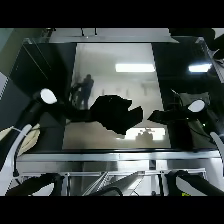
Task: Fold the shirts.
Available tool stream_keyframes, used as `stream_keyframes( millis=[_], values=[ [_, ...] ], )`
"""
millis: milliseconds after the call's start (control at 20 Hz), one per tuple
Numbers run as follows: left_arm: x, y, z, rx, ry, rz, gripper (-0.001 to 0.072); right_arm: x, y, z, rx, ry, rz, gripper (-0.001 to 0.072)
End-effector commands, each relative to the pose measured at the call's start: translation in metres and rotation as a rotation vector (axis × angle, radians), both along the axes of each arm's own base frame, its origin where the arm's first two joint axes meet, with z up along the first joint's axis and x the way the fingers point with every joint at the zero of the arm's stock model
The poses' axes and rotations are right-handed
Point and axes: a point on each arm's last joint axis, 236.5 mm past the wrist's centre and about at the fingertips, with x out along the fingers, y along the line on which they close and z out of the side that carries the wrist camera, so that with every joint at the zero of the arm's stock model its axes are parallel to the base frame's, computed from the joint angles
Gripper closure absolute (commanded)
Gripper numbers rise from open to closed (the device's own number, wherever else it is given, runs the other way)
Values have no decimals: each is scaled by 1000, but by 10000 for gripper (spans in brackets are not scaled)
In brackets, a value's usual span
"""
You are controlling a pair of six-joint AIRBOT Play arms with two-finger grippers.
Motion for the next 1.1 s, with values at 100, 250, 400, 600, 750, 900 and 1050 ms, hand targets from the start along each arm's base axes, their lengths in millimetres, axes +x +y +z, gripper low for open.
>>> stream_keyframes(
  millis=[100, 250, 400, 600, 750, 900, 1050],
  values=[
    [-30, -71, -50, -168, 25, 92, 12, 28, 7, -59, 36, 102, 39, 335],
    [-35, -100, -72, -145, 54, 30, 13, 42, 24, -68, 130, 80, 22, 336],
    [-29, -117, -87, -125, 76, -21, 13, 56, 34, -70, 196, 49, -19, 336],
    [-13, -118, -96, -128, 120, -20, 330, 65, 46, -69, 259, 26, -27, 348],
    [14, -114, -82, -155, 83, 12, 667, 70, 57, -63, 302, -16, -10, 690],
    [27, -115, -34, -218, 42, -31, 689, 68, 68, -40, 379, -37, 36, 694],
    [32, -115, 49, -305, -70, -101, 689, 55, 80, 28, 472, -95, 178, 695]
  ],
)
